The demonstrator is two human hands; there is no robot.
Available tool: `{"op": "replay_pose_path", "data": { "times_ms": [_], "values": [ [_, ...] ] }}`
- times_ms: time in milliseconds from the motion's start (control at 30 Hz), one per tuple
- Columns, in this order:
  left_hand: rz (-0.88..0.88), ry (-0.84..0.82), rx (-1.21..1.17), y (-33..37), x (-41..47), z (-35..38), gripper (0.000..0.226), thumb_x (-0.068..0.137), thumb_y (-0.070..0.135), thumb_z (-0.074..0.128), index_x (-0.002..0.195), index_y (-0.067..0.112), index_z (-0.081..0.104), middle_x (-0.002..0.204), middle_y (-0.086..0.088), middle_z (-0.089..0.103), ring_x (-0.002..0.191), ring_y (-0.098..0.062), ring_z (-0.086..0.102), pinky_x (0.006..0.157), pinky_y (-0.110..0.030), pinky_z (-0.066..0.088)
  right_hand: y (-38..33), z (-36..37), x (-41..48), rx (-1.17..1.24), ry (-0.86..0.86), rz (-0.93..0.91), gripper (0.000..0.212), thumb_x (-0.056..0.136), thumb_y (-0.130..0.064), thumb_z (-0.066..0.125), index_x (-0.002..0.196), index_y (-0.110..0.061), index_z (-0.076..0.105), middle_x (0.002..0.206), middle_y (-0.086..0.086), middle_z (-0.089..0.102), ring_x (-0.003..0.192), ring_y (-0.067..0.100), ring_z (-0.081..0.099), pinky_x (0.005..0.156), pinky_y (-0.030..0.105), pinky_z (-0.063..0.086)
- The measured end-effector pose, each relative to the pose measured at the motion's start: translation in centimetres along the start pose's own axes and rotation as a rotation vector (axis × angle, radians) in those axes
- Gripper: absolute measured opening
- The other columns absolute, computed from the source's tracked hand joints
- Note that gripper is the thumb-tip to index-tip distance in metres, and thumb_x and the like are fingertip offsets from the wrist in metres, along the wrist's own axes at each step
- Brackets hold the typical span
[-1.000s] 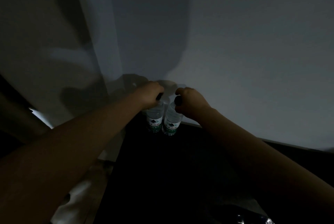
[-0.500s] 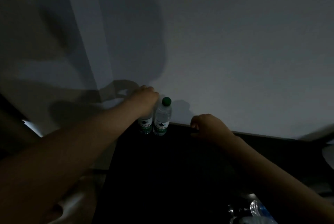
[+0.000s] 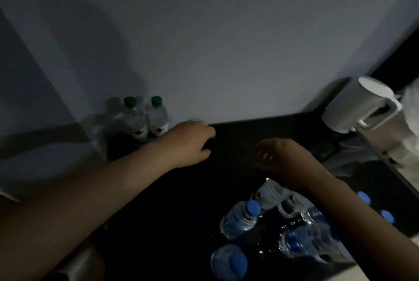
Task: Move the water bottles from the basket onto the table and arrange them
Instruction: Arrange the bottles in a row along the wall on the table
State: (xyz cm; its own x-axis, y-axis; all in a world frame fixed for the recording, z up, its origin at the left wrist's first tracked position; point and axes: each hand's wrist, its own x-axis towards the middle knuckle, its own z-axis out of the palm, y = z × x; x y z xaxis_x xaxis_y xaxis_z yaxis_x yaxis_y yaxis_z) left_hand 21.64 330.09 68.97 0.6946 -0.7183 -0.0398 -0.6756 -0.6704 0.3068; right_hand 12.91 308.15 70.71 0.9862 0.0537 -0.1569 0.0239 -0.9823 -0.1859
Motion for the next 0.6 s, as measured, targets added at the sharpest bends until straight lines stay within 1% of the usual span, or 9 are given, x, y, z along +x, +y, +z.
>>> {"op": "replay_pose_path", "data": {
  "times_ms": [167,200,267,300,400,533,600],
  "values": [
    [0.107,-0.057,-0.024,5.3,1.0,1.9,0.040,0.088,0.034,0.059,0.125,0.021,0.053,0.117,0.000,0.055,0.102,-0.017,0.056,0.088,-0.037,0.050,2.7,-0.1,-6.2,0.043,0.042,0.099,0.023,0.085,-0.030,0.065,0.107,-0.024,0.063,0.104,-0.009,0.063,0.095,0.008,0.060,0.081,0.025,0.051],
    [0.123,-0.069,-0.028,6.2,1.2,2.3,0.040,0.088,0.035,0.059,0.125,0.021,0.053,0.116,0.000,0.055,0.101,-0.016,0.056,0.087,-0.038,0.050,3.4,-0.1,-7.2,0.060,0.049,0.120,0.025,0.085,-0.030,0.065,0.109,-0.025,0.062,0.105,-0.010,0.062,0.095,0.006,0.059,0.080,0.023,0.051],
    [0.151,-0.078,-0.031,8.0,1.6,2.9,0.040,0.087,0.035,0.059,0.125,0.022,0.053,0.116,0.000,0.055,0.101,-0.016,0.056,0.086,-0.038,0.051,4.8,-0.1,-9.1,0.090,0.061,0.150,0.027,0.084,-0.031,0.066,0.111,-0.028,0.061,0.104,-0.013,0.060,0.090,0.001,0.057,0.073,0.015,0.046],
    [0.163,-0.084,-0.029,8.8,1.8,3.2,0.041,0.087,0.035,0.059,0.125,0.022,0.053,0.117,0.001,0.055,0.101,-0.016,0.056,0.086,-0.038,0.051,5.5,-0.1,-10.0,0.105,0.066,0.168,0.028,0.084,-0.031,0.067,0.111,-0.029,0.061,0.103,-0.014,0.060,0.089,0.001,0.056,0.072,0.014,0.045],
    [0.188,-0.137,-0.021,11.2,2.4,4.2,0.041,0.088,0.035,0.059,0.126,0.021,0.052,0.118,0.001,0.054,0.102,-0.017,0.056,0.087,-0.038,0.051,7.2,0.1,-12.3,0.131,0.095,0.231,0.028,0.082,-0.030,0.069,0.110,-0.028,0.062,0.102,-0.011,0.063,0.090,0.004,0.059,0.078,0.023,0.050],
    [0.206,-0.173,0.010,13.6,3.2,5.3,0.035,0.088,0.033,0.058,0.119,0.018,0.055,0.113,-0.002,0.056,0.097,-0.018,0.057,0.085,-0.040,0.051,9.2,0.9,-14.7,0.170,0.119,0.271,0.028,0.082,-0.027,0.069,0.109,-0.025,0.064,0.102,-0.010,0.065,0.091,0.004,0.060,0.081,0.026,0.053],
    [0.209,-0.178,0.012,14.6,3.6,5.8,0.032,0.087,0.033,0.059,0.116,0.019,0.056,0.110,-0.001,0.056,0.094,-0.017,0.058,0.084,-0.039,0.051,10.4,1.3,-15.8,0.196,0.131,0.289,0.028,0.081,-0.026,0.070,0.108,-0.026,0.064,0.102,-0.011,0.065,0.091,0.004,0.062,0.081,0.027,0.054]
  ]
}}
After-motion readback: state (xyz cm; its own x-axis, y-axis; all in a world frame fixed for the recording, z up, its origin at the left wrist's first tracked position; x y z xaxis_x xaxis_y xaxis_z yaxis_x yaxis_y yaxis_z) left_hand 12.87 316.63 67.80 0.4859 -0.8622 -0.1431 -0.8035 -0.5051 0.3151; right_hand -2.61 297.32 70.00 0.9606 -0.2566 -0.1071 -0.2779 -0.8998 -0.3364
